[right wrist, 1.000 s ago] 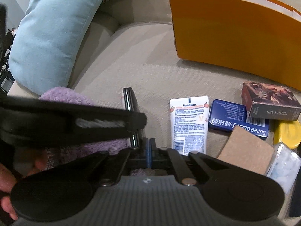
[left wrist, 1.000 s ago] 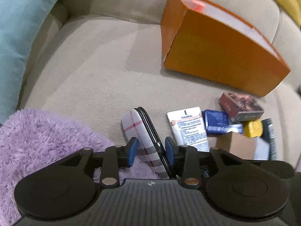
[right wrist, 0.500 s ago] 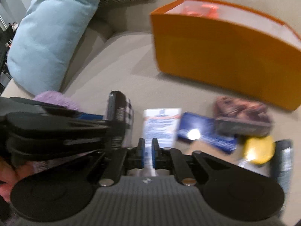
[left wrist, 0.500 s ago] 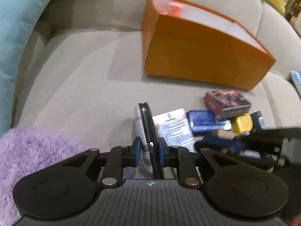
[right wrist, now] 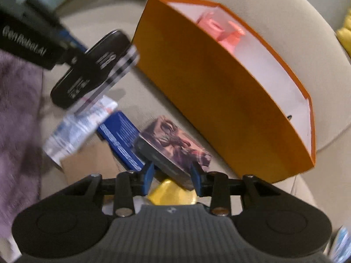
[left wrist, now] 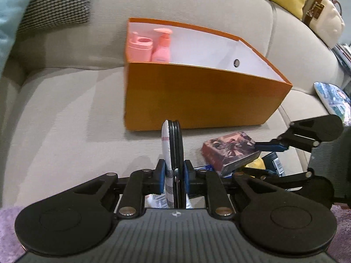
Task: Organize rigid objects
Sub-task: 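Grasp the PHOTO CARD box with the right tool while the left tool holds the plaid case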
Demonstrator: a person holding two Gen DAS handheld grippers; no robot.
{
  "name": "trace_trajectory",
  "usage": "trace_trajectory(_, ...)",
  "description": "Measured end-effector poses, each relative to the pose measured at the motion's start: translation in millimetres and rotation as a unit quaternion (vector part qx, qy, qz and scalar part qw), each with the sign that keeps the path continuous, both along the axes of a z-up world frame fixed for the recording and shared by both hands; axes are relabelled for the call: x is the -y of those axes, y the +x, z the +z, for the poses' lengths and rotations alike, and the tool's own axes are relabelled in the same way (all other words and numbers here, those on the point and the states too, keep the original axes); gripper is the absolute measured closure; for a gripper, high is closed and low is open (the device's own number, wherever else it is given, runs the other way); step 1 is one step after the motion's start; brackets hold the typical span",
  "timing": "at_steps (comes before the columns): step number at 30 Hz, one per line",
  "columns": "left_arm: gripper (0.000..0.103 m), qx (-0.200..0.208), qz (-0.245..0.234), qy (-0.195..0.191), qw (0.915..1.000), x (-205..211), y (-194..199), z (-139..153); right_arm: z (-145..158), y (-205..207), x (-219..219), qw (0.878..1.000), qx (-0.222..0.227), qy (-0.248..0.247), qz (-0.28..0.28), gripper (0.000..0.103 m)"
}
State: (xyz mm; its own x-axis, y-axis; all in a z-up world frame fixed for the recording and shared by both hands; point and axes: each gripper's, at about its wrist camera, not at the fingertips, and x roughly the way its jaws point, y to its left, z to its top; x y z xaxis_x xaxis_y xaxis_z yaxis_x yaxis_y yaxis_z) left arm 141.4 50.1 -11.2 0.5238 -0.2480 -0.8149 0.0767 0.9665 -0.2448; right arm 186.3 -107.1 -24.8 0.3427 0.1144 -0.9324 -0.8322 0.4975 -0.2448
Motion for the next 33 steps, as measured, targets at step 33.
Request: trace_trajectory(33,0.082,-0.081,-0.014,0.001,0.9966,-1,40,-20,4,77,-16,0.992,-0.106,0.049,-0.052,0.072)
